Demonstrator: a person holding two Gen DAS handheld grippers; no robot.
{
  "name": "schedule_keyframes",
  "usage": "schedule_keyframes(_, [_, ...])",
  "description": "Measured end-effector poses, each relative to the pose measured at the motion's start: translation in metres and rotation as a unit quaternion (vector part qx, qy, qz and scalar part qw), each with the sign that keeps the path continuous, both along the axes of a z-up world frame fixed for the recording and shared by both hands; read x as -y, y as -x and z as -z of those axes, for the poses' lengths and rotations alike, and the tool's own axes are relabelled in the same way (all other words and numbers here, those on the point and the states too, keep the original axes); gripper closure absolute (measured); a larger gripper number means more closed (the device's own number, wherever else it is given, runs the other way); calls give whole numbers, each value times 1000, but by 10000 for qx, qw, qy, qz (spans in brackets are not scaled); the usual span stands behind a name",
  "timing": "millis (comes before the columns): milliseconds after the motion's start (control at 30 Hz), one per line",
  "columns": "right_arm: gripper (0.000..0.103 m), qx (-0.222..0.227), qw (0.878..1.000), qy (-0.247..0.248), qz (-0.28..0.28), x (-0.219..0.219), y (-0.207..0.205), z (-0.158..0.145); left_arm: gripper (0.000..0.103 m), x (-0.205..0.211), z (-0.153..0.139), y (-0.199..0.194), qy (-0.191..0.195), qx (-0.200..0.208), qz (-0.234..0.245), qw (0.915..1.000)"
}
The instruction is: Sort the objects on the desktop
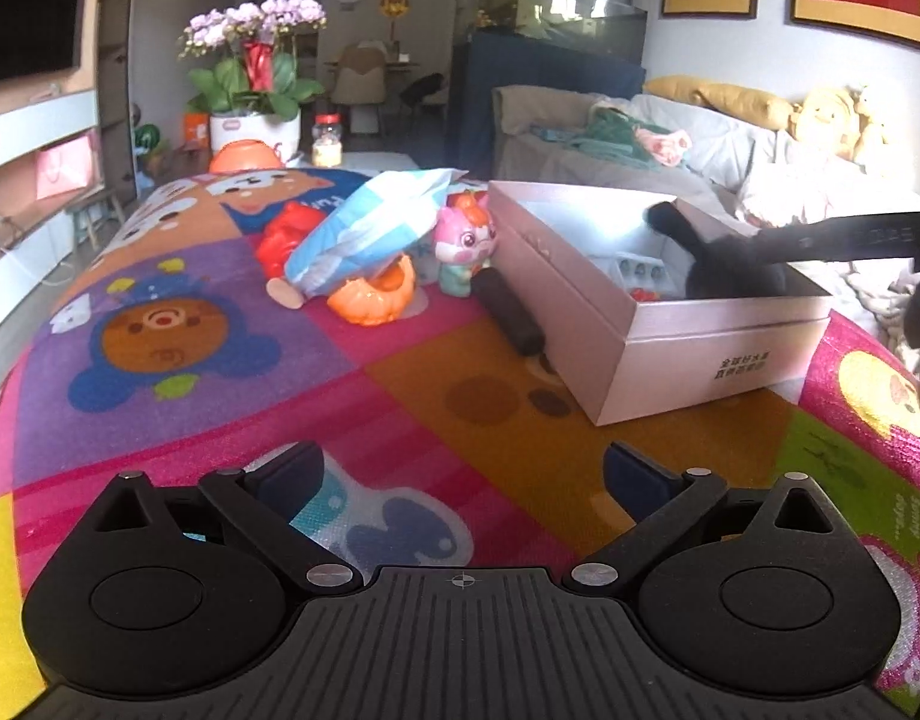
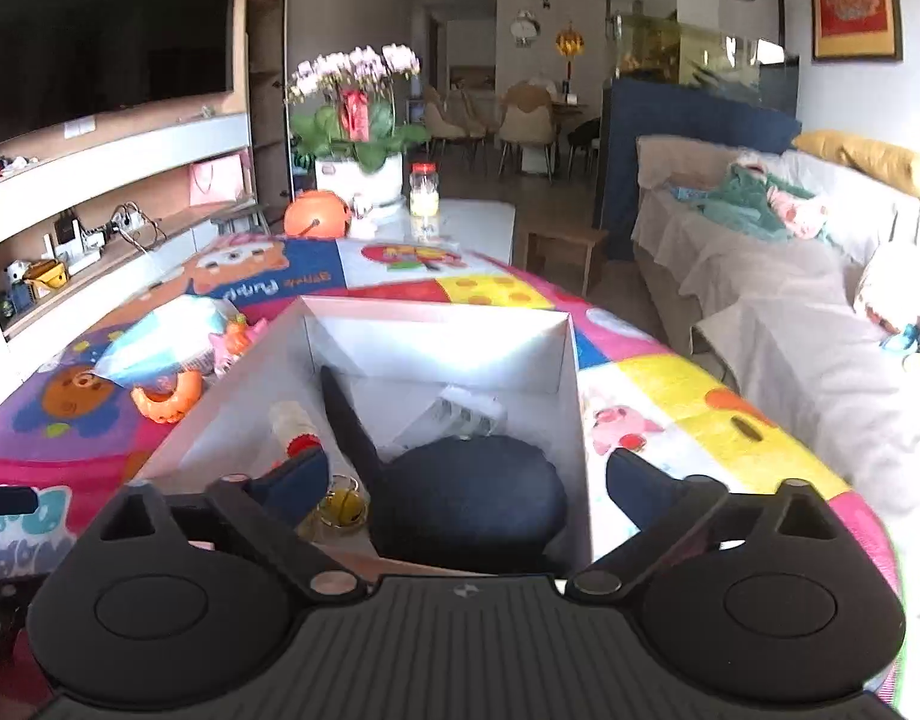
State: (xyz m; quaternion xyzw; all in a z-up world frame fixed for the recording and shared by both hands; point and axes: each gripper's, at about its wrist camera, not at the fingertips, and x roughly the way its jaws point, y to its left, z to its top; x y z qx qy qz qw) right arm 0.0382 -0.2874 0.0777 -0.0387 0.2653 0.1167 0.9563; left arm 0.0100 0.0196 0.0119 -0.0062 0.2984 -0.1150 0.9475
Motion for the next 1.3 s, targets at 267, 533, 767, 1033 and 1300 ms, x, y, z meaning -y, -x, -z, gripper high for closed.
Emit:
schedule_keyframes(267, [3, 119, 9999, -4, -115, 0, 16, -17, 0, -3, -1, 1, -148, 87, -128, 9998])
schedule_keyframes(533, [3, -82, 9948, -148, -1005, -67, -12, -46, 0, -23, 2, -5, 36, -65, -566, 9984])
schedule_keyframes(767, [31, -1040, 9872, -410, -1137, -151, -113, -43, 0, -26, 2, 1, 181, 90, -512, 9985])
schedule_keyframes(1033, [43, -2046, 9718, -334, -1123, -209, -195, -7, 0, -40, 5, -3, 654, -142, -662, 9956])
schedule_keyframes(1300, [42, -2252, 9479, -238, -2242, -195, -135, -45, 0, -39, 4, 1, 769, -5, -492, 9958])
